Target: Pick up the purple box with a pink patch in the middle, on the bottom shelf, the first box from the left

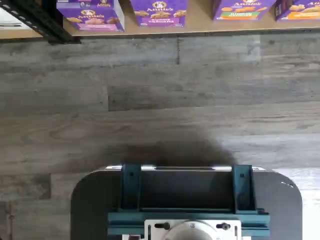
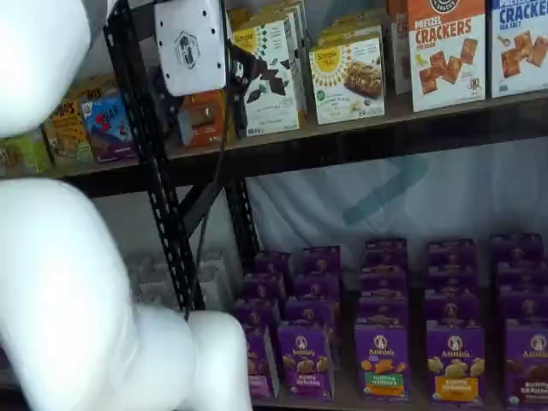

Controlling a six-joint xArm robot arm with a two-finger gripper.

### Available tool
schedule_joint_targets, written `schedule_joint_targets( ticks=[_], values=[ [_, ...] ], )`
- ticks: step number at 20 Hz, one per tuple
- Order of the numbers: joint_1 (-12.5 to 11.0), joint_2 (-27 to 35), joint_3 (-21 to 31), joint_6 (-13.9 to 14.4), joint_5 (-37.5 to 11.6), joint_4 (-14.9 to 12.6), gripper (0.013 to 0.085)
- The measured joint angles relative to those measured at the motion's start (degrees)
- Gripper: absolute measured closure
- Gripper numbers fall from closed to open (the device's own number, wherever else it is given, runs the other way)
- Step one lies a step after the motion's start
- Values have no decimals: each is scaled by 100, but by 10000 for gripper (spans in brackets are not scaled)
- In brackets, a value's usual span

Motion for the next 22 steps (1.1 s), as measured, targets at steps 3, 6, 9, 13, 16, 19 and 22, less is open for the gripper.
schedule_joint_targets(
  ticks=[3, 6, 9, 13, 16, 19, 22],
  values=[
    [75, 70, -62, 36, 113, -90, 130],
    [-32, 63, -49, -22, 96, 11, 130],
    [-9, 35, 19, -10, 16, -2, 130],
    [215, -29, 282, 151, -197, -138, 130],
    [308, -118, 598, 256, -466, -116, 130],
    [374, -197, 958, 339, -758, -57, 130],
    [422, -253, 1396, 408, -1093, 44, 130]
  ],
)
